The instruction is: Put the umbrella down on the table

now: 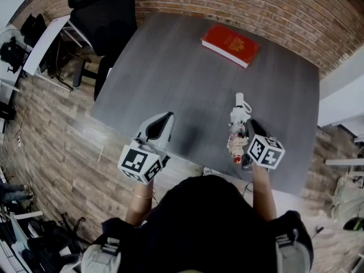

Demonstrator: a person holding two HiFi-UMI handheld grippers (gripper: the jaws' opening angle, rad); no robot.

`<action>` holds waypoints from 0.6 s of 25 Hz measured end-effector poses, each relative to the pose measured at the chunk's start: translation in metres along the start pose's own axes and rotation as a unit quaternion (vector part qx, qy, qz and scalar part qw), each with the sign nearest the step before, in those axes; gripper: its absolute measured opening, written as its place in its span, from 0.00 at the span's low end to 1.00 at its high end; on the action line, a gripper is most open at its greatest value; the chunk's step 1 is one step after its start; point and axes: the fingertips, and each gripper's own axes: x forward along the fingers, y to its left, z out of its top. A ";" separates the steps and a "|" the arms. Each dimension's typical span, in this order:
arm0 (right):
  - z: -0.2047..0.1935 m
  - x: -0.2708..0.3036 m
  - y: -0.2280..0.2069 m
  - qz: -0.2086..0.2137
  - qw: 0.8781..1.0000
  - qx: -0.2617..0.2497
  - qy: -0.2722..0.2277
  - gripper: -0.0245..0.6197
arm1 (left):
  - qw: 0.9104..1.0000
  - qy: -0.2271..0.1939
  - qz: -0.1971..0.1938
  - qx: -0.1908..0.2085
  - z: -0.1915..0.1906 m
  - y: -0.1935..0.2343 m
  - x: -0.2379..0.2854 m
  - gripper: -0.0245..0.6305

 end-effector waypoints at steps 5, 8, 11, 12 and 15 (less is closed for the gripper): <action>0.018 -0.027 0.008 -0.004 0.999 -0.003 -0.051 0.03 | 1.000 -0.005 -0.023 0.003 0.003 -0.009 0.001 0.04; 0.027 -0.043 0.011 -0.005 0.997 -0.003 -0.078 0.03 | 0.999 -0.005 -0.037 0.005 0.002 -0.014 0.004 0.04; 0.032 -0.058 0.014 -0.009 0.995 -0.010 -0.099 0.03 | 0.999 -0.001 -0.047 0.007 -0.002 -0.019 0.005 0.04; 0.033 -0.063 0.015 -0.011 0.995 -0.011 -0.103 0.03 | 0.999 0.001 -0.050 0.008 -0.003 -0.021 0.005 0.04; 0.032 -0.074 0.014 -0.021 0.994 -0.017 -0.108 0.03 | 0.998 0.000 -0.060 0.011 -0.004 -0.026 0.006 0.04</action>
